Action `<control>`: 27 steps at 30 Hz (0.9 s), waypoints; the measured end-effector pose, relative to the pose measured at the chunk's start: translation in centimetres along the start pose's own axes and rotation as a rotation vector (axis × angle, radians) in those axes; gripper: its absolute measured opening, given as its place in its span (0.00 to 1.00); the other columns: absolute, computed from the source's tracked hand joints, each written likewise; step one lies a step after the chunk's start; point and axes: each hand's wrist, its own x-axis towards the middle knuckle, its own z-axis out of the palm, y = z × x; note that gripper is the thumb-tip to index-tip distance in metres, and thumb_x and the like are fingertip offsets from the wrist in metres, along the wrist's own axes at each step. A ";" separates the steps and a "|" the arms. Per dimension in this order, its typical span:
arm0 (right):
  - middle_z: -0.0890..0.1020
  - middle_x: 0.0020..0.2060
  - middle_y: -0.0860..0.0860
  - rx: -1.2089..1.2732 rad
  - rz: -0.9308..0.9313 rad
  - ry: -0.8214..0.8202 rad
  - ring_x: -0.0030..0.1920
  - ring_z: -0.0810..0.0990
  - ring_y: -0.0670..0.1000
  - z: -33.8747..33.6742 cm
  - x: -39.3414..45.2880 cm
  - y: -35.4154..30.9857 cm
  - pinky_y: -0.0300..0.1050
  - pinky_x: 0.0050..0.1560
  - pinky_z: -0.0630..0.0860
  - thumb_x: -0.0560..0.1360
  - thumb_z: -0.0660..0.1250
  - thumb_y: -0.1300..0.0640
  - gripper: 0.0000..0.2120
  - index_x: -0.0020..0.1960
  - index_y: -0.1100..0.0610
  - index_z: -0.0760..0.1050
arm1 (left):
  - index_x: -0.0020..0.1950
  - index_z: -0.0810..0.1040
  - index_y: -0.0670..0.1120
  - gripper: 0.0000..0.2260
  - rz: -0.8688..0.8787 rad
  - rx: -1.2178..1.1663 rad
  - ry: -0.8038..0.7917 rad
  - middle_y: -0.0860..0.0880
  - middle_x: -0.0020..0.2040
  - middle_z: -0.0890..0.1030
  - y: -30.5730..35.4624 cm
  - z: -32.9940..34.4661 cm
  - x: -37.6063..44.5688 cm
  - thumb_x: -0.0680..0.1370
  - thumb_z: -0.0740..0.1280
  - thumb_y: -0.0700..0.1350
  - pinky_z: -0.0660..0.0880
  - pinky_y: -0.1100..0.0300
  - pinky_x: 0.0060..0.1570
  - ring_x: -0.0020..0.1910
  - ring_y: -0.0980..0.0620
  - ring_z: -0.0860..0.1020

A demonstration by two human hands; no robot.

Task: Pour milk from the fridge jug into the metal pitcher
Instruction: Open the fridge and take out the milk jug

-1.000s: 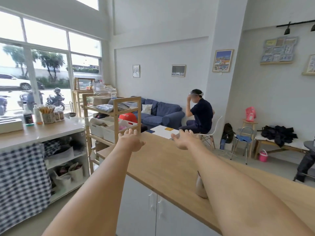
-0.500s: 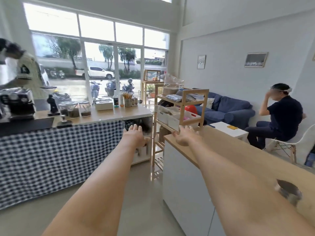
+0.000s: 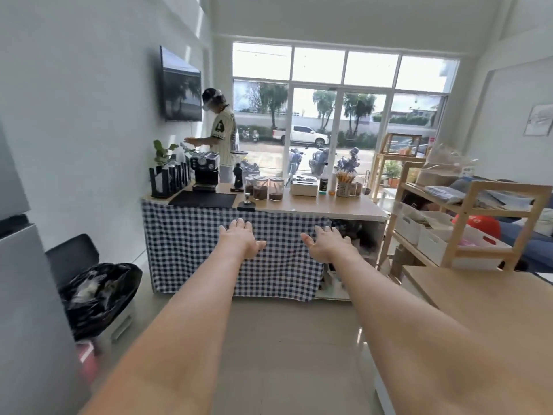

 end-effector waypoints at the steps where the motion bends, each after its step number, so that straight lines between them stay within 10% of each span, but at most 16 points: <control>1: 0.50 0.79 0.57 0.004 -0.034 -0.004 0.79 0.45 0.56 0.1 0.1 -0.9 0.60 0.75 0.46 0.81 0.44 0.37 0.34 0.80 0.57 0.47 | 0.77 0.43 0.42 0.34 -0.030 -0.005 -0.001 0.43 0.78 0.44 -0.8 0.0 -0.4 0.80 0.51 0.60 0.45 0.44 0.74 0.77 0.46 0.43; 27: 0.60 0.76 0.58 -0.021 -0.900 -0.126 0.77 0.54 0.57 8.8 -10.9 -32.8 0.61 0.72 0.54 0.81 0.46 0.39 0.31 0.78 0.57 0.54 | 0.77 0.45 0.41 0.33 -0.892 -0.099 0.001 0.43 0.78 0.45 -28.0 6.6 -25.9 0.80 0.52 0.59 0.45 0.44 0.73 0.77 0.46 0.44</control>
